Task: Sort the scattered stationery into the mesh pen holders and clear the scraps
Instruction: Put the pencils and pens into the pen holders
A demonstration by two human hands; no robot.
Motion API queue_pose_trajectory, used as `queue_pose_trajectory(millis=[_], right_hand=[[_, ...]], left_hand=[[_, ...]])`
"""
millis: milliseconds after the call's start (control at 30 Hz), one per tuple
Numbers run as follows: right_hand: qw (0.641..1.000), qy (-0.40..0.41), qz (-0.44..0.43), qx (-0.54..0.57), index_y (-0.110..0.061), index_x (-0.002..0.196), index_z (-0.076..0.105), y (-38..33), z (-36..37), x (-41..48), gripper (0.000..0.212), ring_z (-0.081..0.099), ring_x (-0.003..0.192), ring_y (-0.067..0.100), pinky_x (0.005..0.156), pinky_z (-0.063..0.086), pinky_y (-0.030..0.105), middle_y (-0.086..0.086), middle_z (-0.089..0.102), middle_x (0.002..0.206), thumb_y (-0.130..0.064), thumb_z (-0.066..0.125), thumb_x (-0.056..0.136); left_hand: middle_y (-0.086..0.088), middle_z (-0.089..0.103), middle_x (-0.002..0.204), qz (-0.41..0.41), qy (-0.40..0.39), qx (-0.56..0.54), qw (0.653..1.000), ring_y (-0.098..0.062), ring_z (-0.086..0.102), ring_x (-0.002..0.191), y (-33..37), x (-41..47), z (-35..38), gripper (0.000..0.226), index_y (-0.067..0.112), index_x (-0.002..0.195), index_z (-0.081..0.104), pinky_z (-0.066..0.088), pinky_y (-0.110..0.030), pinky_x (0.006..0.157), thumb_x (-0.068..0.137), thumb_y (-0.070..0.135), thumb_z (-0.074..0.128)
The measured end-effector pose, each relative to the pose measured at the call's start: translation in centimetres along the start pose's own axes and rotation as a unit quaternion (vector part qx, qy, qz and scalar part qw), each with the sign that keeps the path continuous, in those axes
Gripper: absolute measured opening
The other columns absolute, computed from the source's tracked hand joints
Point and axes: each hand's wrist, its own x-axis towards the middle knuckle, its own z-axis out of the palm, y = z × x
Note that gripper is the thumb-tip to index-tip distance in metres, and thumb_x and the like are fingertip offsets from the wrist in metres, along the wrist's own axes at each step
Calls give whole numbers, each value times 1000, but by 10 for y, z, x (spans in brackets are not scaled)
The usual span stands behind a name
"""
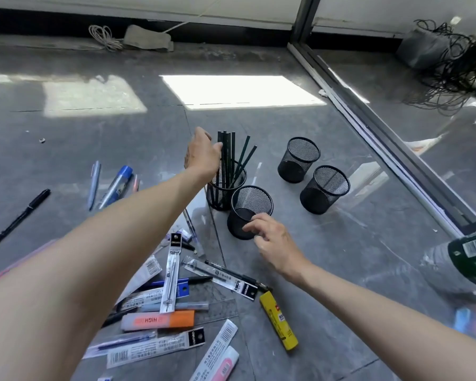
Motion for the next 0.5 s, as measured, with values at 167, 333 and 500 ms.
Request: queue_pose_trajectory(millis=[167,333,500], right_hand=[[978,97,-38,-180,-11,100,61,-18,4,-9,27,60,77,33,57,51,43,10,47,129,0,53,77],[975,24,-117,-187,-10,104,57,-32,15,-13,24,56,69,32,53,42,36,7,50,108,-2,50,82],[965,-128,-8,-230,-16,119,49,-32,54,-9,31,55,109,30,83,44,37,5,56,122,-13,43,89]], left_hand=[[-7,43,122,20,3,49,999,-23,46,108,-16,-14,-30,30,11,118,45,35,-31,83,94,26,54],[-9,50,120,49,-155,96,982,-20,51,103,-47,-69,-68,36,12,123,47,42,-31,89,92,25,59],[-11,53,120,28,-290,200,936,-22,54,103,-101,-123,-109,32,12,119,51,43,-28,84,90,21,58]])
